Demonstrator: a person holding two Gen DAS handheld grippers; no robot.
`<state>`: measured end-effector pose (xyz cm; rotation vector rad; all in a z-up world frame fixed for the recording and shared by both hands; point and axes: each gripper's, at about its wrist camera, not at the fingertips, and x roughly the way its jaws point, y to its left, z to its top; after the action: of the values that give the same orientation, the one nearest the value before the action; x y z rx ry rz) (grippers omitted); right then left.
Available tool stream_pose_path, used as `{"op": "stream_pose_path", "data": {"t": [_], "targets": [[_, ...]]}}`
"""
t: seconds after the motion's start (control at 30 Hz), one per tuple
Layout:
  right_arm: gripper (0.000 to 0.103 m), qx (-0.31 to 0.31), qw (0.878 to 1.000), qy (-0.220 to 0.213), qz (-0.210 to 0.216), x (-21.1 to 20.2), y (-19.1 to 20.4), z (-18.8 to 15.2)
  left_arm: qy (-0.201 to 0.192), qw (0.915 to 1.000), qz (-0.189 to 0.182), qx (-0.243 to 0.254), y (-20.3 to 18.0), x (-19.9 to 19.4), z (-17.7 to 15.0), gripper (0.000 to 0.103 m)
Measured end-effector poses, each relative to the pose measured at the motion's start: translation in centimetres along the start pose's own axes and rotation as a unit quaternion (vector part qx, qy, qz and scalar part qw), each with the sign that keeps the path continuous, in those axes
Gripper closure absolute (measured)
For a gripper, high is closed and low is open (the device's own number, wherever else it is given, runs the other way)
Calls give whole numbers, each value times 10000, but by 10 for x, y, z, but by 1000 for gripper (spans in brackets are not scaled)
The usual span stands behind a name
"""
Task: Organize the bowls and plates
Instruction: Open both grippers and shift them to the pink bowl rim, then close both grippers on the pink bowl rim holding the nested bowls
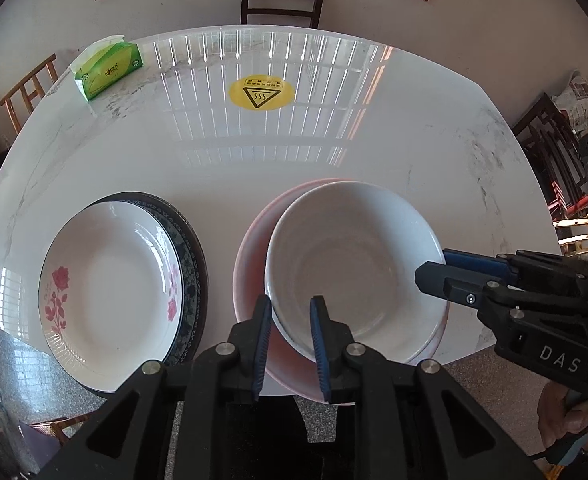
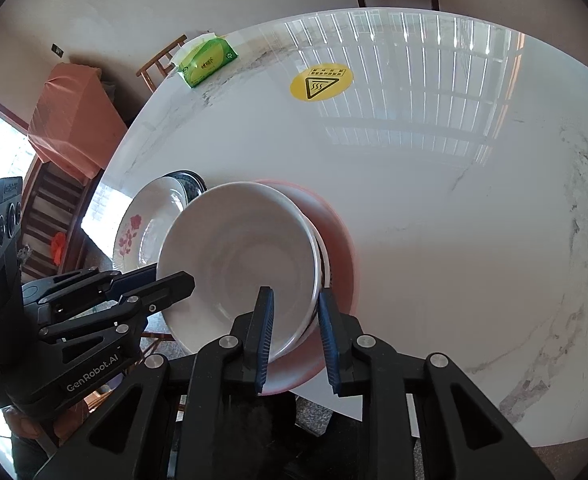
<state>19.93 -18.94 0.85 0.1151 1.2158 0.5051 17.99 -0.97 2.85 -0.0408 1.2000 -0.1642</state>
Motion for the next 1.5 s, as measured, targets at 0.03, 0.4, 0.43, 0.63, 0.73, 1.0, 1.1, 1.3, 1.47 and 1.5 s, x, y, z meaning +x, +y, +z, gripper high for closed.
{"op": "stream_pose_path", "data": {"t": [0.03, 0.4, 0.43, 0.63, 0.73, 1.0, 1.1, 1.3, 1.47, 1.5], "targets": [[76, -64, 10000, -53, -35, -2, 2, 0, -27, 10000, 0, 85, -1, 0, -1, 76], [67, -368, 9947, -845, -458, -31, -11, -22, -704, 9967, -331, -250, 35, -30, -16, 59], [67, -343, 9952, -790, -466, -28, -15, -23, -665, 9966, -371, -313, 40, -30, -16, 59], [67, -234, 9971, -609, -397, -17, -23, -27, -449, 9947, -548, -747, 58, -22, -18, 59], [67, -227, 9974, -520, -436, -12, -23, -27, -378, 9945, -512, -837, 61, -17, -19, 59], [68, -131, 9983, -285, -493, 4, -28, -27, -211, 9927, -595, -1029, 64, 1, -22, 59], [68, -85, 9985, -241, -493, 6, -30, -26, -144, 9930, -483, -1067, 65, 10, -23, 59], [68, -161, 9977, -37, -657, 7, -27, -22, 151, 9941, -172, -1059, 55, 28, -23, 53], [69, -176, 9968, 144, -763, 14, -26, -17, 70, 9958, 321, -849, 39, 30, -26, 50], [69, -203, 9965, 184, -788, 17, -25, -16, 46, 9956, 330, -875, 39, 30, -26, 50]]}}
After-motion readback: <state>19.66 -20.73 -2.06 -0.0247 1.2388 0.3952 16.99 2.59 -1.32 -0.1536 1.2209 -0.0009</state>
